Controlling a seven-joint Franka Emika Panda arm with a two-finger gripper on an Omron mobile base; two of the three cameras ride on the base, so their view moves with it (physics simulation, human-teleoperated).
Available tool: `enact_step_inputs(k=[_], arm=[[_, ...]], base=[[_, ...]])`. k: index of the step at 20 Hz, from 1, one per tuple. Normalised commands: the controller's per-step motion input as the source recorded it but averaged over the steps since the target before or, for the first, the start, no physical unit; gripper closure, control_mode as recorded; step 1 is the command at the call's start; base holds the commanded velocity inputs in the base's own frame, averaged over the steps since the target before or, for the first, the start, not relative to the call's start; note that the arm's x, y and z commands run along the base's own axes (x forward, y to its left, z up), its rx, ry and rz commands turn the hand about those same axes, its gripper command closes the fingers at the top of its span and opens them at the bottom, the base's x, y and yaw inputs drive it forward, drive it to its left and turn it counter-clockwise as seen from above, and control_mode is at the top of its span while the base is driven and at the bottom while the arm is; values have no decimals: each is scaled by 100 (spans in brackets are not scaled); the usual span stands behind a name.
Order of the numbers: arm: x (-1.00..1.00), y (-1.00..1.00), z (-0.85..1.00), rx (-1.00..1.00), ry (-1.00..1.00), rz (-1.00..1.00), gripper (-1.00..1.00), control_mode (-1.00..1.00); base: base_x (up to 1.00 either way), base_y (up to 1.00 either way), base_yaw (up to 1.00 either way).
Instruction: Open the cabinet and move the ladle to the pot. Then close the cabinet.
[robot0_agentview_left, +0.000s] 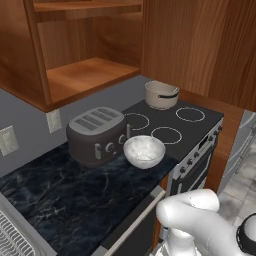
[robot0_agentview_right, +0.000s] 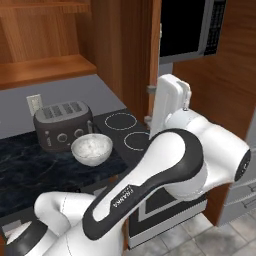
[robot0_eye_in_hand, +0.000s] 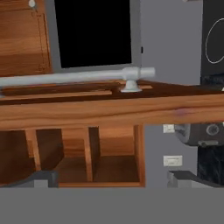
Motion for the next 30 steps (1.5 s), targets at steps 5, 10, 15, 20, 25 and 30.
enact_step_inputs(k=[5,10,15,20,25,30], arm=[[47,0,0,-1,0,4,-100,-100],[17,-23,0,0,0,7,-100,-100],[19,-15,0,0,-2,8,-100,-100],[29,-4,0,0,-3,7,-100,-100],[23,6,-4,-2,-9,7,-100,-100],[1,9,-4,-2,-10,7,-100,-100]], base=[[0,0,0],[0,0,0],[0,0,0],[0,0,0],[0,0,0],[0,0,0]])
